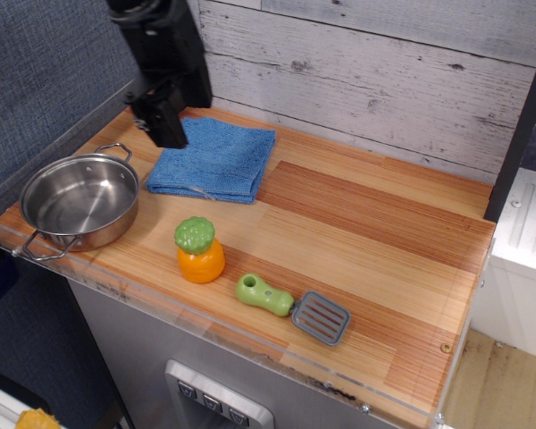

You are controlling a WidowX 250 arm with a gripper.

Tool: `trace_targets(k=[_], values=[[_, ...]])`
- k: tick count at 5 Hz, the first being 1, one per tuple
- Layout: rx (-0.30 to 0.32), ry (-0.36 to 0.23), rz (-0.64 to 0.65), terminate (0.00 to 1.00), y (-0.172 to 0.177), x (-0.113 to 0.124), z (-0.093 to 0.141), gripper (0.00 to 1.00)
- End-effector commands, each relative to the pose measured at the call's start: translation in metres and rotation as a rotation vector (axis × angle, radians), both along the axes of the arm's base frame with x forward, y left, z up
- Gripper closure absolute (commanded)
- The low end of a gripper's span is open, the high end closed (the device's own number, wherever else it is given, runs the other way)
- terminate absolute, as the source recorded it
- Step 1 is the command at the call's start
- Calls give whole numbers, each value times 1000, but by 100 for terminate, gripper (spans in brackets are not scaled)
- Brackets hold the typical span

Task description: Slide the blue rag to the corner behind the green handled spatula.

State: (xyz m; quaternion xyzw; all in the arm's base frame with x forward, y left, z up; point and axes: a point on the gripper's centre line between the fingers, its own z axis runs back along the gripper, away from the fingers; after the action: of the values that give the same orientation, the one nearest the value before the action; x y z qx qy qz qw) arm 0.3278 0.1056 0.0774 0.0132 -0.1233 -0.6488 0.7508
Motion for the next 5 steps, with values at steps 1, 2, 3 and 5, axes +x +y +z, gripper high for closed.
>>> trace_targets(k=[1,2,3,5], values=[[42,-7,23,0,-1,25,-10,0],[42,10,31,0,-1,32,-21,0],[68,23,45,0,10,32,-27,0],[72,68,71,0,28,24,-44,0]])
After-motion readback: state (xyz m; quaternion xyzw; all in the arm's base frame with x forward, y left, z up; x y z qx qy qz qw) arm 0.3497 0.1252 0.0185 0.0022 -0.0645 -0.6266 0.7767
